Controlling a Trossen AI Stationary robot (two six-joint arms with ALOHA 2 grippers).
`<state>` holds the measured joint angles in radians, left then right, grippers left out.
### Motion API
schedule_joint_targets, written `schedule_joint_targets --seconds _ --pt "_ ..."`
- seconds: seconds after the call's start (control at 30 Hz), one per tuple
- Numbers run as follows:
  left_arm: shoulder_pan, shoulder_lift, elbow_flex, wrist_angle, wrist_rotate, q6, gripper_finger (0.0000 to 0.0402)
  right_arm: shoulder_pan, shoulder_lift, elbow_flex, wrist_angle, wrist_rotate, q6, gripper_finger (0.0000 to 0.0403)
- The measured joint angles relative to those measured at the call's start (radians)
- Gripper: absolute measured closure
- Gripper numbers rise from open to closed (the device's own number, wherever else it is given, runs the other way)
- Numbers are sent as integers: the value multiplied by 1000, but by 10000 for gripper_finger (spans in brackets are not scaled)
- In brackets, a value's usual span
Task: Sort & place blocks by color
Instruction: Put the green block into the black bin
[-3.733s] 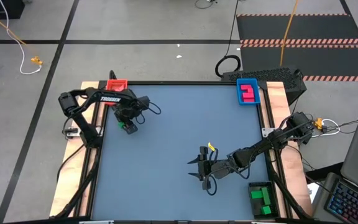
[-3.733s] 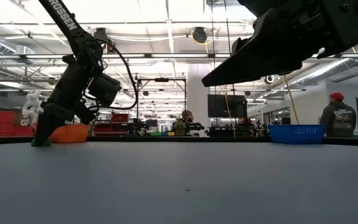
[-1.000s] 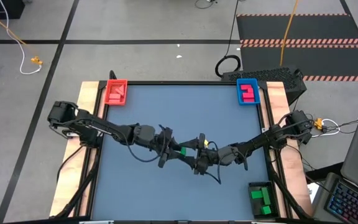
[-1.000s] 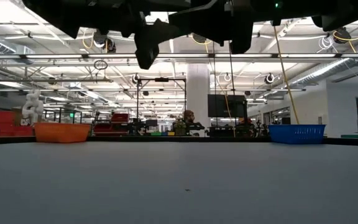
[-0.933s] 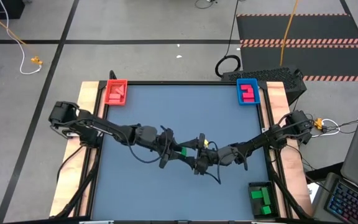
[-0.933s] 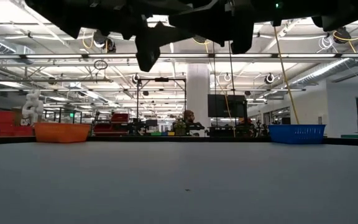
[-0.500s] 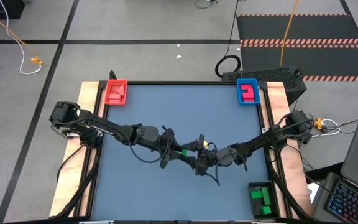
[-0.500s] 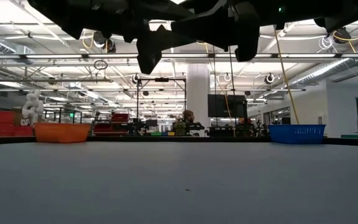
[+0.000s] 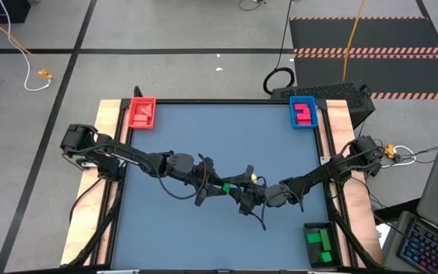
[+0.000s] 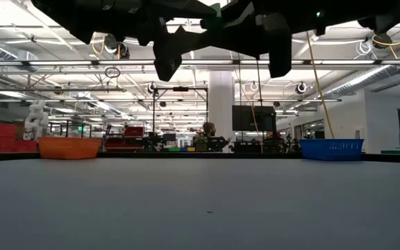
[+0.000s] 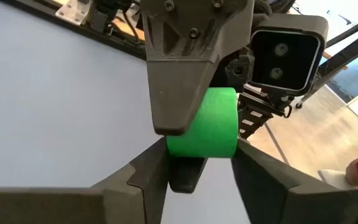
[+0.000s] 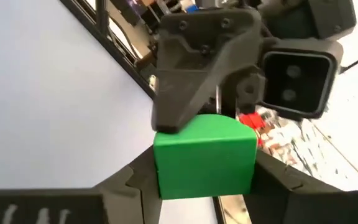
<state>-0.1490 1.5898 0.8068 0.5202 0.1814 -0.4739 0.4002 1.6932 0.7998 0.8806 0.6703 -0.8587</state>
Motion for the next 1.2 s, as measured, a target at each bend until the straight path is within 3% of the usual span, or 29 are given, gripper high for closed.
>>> schedule_joint_targets --seconds 0.2,0.4,0.63,0.77,0.87,1.0,1.1,1.2 --pt "9 1 -1 -45 4 55 208 72 0 1 35 130 -5 244" --pt "35 -6 -2 -116 -2 77 205 208 -33 1 41 341 -17 244" --pt "40 -14 -2 -107 -2 77 204 440 -148 1 -3 584 297 244" --pt "41 -14 -2 -100 -2 77 204 556 -234 1 -21 670 527 244" --pt "47 -14 -2 -80 -2 77 204 622 -293 1 -79 667 720 244" --pt "52 -14 -2 -18 -3 73 204 685 -364 1 -283 634 994 244" --pt "52 -14 -2 11 -3 73 204 698 -424 1 -489 503 1232 244" --pt "52 -14 -2 29 -3 74 204 674 -475 1 -703 303 1423 244"
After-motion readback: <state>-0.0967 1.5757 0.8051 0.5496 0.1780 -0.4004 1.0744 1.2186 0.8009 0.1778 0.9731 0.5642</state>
